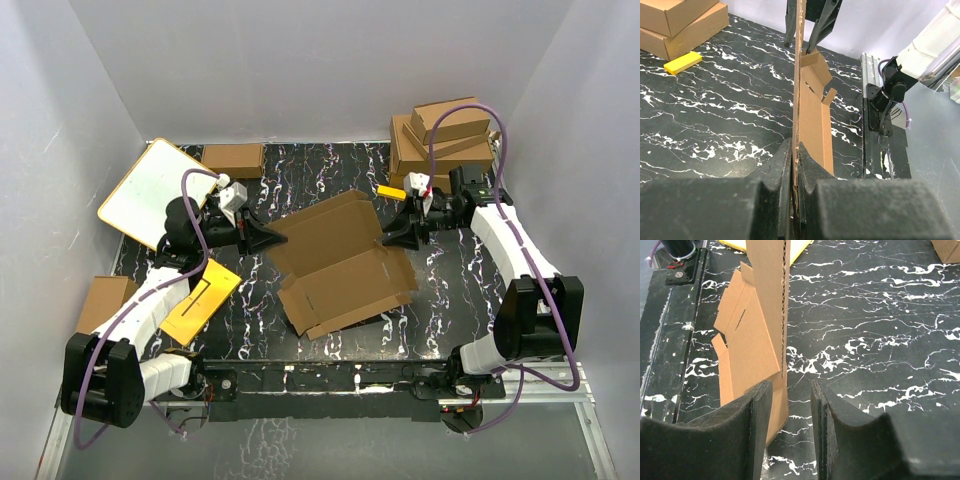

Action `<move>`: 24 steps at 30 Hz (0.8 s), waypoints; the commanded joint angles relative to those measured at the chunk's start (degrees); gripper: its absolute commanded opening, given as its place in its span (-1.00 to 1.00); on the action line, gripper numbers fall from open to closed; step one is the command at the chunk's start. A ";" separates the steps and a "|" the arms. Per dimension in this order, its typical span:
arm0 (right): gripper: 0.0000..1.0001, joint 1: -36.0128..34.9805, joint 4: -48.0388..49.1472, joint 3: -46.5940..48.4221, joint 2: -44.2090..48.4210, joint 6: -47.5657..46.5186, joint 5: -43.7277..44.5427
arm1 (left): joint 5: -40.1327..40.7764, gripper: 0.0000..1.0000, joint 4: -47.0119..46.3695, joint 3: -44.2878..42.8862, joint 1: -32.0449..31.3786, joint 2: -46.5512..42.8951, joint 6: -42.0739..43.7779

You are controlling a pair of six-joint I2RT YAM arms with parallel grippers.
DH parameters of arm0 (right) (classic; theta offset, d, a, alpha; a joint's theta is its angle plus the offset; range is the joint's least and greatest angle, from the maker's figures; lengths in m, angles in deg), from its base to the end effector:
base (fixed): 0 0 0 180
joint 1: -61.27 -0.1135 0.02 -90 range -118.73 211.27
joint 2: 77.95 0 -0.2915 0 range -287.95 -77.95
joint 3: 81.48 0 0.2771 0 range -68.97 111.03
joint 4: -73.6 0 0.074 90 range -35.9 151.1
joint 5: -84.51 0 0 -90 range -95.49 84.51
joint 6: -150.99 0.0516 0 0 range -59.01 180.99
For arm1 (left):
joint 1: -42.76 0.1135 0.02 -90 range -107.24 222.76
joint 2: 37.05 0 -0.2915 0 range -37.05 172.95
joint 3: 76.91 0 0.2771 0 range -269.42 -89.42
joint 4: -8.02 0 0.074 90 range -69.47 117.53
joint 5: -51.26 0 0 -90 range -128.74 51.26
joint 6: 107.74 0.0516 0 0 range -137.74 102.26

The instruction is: Fold the paper box

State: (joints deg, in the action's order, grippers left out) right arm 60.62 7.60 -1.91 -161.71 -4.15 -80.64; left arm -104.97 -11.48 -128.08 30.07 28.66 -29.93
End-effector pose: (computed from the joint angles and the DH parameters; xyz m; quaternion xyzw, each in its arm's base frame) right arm 0.2937 0.0532 0.3010 -0.5121 0.5986 0.4353 0.4358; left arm 0.2460 -0.1038 0.3178 0.4051 0.5643 -0.4935 0.5233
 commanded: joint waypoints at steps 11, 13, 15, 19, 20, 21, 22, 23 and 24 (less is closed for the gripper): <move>-0.08 -3.08 5.91 -0.41 -0.05 -0.08 -2.57 | -2.76 -1.00 -7.49 1.54 0.36 -1.89 -2.89; -0.06 -3.16 6.34 -0.82 -0.23 0.04 -2.97 | -2.99 -1.00 -8.35 1.72 0.36 -1.88 -3.44; -0.04 -3.16 6.91 -1.24 -0.26 0.33 -3.50 | -3.15 -1.00 -9.27 1.89 0.31 -1.90 -3.94; -0.03 -3.15 7.41 -1.87 -0.43 0.38 -3.77 | -3.17 -1.00 -9.53 2.03 0.31 -1.90 -4.13; -0.03 -3.14 7.66 -2.04 -0.43 0.41 -4.01 | -3.20 -1.00 -9.68 2.07 0.33 -1.86 -4.27; -0.03 -3.21 7.82 -2.23 -0.43 0.37 -4.26 | -3.31 -1.00 -10.07 2.09 0.38 -1.82 -4.44; -0.05 -3.23 8.01 -2.43 -0.43 0.39 -4.63 | -3.33 -1.00 -10.38 2.21 0.36 -1.80 -4.69; -0.06 -3.22 8.13 -2.61 -0.43 0.38 -4.85 | -3.36 -1.00 -10.63 2.21 0.37 -1.81 -4.83; -0.07 -3.37 8.22 -2.64 -0.43 0.37 -5.09 | -3.41 -1.00 -10.75 2.23 0.34 -1.77 -4.93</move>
State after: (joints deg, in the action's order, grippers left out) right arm 57.82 12.15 -4.20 -162.13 -2.01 -81.32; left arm -106.48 -18.48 -125.91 30.07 28.66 -34.41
